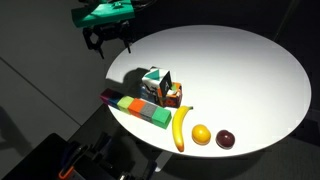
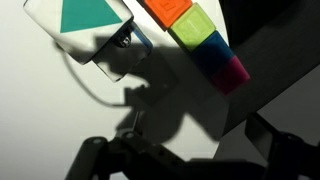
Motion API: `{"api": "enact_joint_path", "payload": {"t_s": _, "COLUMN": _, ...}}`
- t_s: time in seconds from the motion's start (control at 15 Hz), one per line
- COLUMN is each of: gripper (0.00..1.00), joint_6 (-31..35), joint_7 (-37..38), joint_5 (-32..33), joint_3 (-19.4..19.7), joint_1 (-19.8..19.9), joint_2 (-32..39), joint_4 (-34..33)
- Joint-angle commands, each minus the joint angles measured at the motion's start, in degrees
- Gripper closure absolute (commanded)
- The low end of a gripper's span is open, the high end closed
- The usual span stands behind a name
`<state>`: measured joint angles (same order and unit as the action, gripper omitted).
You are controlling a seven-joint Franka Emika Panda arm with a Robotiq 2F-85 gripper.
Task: Move the pink block from the line of blocks to the left side of the table
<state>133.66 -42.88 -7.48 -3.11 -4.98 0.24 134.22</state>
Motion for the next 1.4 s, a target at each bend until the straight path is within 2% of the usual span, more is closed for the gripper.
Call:
{"api": "enact_joint_path", "payload": {"t_s": 0.0, "gripper": 0.0, "joint_6": -0.15, "joint_7": 0.05, "joint_5": 0.03, "joint_3": -0.38, "joint_1": 0.37, "joint_2": -0.01, "joint_4": -0.11}}
{"api": "enact_joint_path", "payload": {"t_s": 0.87, "gripper": 0.0, "joint_6": -0.04, "joint_7": -4.46, "joint_5": 1.54, "joint_3": -4.29, "joint_1": -1.57, "joint_2": 3.94, "joint_4": -1.33}}
{"api": "enact_joint_path", "payload": {"t_s": 1.33, "gripper": 0.0, "joint_6": 2.19, "joint_7": -6.37, "joint_5": 5.96, "joint_3": -7.11, "joint_1": -3.38, "joint_2": 7.36, "joint_4": -0.79}}
